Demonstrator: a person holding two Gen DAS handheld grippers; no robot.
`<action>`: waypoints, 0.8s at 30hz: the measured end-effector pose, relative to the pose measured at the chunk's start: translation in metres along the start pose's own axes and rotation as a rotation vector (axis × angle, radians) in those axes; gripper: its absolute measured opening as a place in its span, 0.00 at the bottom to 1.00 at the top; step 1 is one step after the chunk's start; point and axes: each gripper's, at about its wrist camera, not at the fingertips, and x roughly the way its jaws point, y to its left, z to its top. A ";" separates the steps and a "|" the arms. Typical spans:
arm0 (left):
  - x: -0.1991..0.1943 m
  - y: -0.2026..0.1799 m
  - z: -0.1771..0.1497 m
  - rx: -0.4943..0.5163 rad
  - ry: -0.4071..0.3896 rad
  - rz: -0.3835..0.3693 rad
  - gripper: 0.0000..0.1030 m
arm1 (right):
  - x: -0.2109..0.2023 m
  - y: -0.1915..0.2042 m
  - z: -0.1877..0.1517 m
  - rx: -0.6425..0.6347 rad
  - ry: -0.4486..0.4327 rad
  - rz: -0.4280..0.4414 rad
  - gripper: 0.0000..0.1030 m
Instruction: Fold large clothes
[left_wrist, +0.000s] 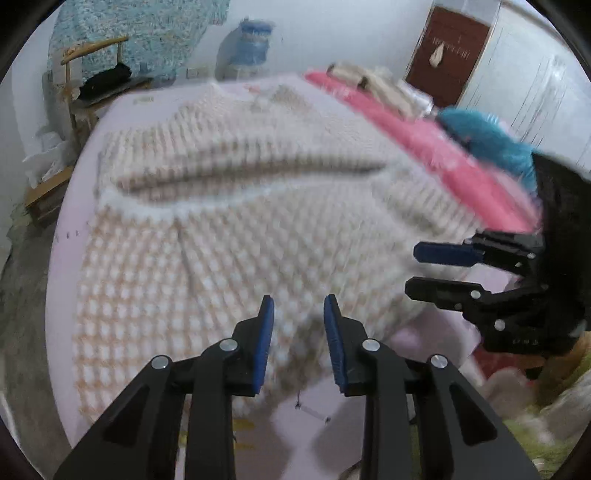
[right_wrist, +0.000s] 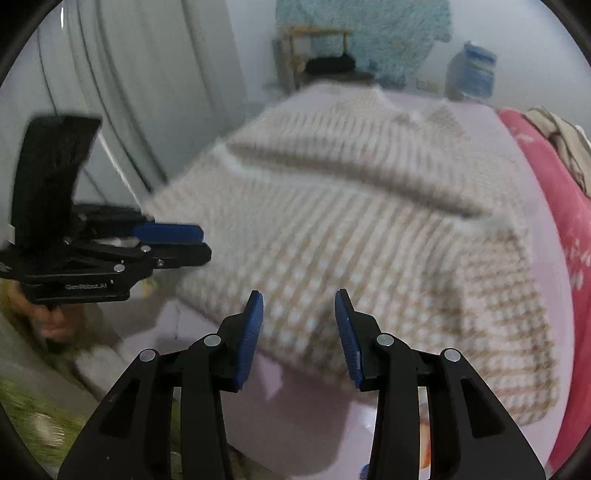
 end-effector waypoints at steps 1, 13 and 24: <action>0.006 -0.001 -0.004 -0.003 0.013 0.016 0.29 | 0.008 0.002 -0.006 -0.011 0.013 -0.023 0.37; -0.006 0.018 -0.021 -0.090 0.000 0.044 0.30 | 0.010 0.013 -0.015 -0.064 -0.013 -0.126 0.43; -0.025 0.078 -0.038 -0.295 -0.029 0.048 0.34 | -0.008 -0.059 -0.042 0.228 0.012 -0.113 0.54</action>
